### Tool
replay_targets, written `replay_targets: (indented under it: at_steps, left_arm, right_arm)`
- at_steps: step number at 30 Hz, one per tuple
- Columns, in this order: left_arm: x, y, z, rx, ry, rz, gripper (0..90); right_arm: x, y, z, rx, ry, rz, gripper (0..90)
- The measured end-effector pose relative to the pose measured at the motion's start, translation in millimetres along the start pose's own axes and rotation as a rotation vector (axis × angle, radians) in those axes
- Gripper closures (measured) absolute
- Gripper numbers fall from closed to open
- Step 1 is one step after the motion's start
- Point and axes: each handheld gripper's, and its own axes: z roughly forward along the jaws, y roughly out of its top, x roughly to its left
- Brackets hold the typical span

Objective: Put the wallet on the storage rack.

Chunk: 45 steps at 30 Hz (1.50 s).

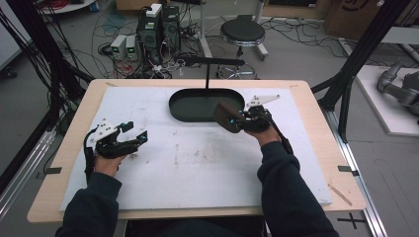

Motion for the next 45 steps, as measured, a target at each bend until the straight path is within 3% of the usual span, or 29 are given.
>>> replay_targets:
  at_steps: [6, 12, 14, 17, 19, 26, 29, 32, 34, 38, 45]
  left_arm:
    - [0.4, -0.3, 0.5, 0.001, -0.005, 0.006, 28.6]
    - [0.2, -0.4, 1.0, -0.001, -0.009, 0.008, 28.6]
    - [0.4, -0.4, 0.8, -0.001, -0.008, 0.004, 28.6]
    - [0.5, -0.6, 1.3, -0.002, -0.007, 0.003, 28.6]
    - [0.7, -0.5, 1.2, -0.001, -0.007, 0.003, 28.6]
    - [1.6, -0.6, 0.4, -0.010, -0.011, -0.006, 28.6]
    - [1.7, -0.6, 0.3, -0.007, -0.011, -0.006, 28.6]
    - [1.7, -0.7, 0.4, -0.007, -0.011, -0.006, 28.7]
    - [1.7, -0.6, 0.4, -0.006, -0.011, -0.005, 28.6]
    - [1.2, -0.5, 0.2, -0.004, -0.011, -0.008, 28.6]
    - [-0.6, 0.4, -2.6, -0.006, -0.004, -0.025, 28.6]
  right_arm:
    - [-13.6, 25.2, 23.5, -0.015, -0.019, 0.009, 65.3]
    - [-26.9, 40.7, 57.7, 0.023, -0.054, 0.035, 65.2]
    - [-29.0, 41.8, 66.9, 0.016, -0.070, 0.031, 65.1]
    - [-33.6, 42.9, 84.4, 0.050, -0.088, 0.056, 65.1]
    - [-37.1, 44.2, 94.7, 0.083, -0.078, 0.087, 65.0]
    - [-45.1, 37.9, 117.1, 0.107, -0.099, 0.155, 64.5]
    - [-50.4, 35.3, 116.0, 0.086, -0.104, 0.194, 58.9]
    - [-54.4, 34.4, 111.5, 0.105, -0.176, 0.180, 48.0]
    - [-58.1, 33.5, 105.9, 0.106, -0.193, 0.195, 44.4]
    - [-64.5, 31.3, 90.4, 0.095, -0.240, 0.201, 42.2]
    - [-68.5, 30.4, 52.3, 0.084, -0.256, 0.195, 40.6]
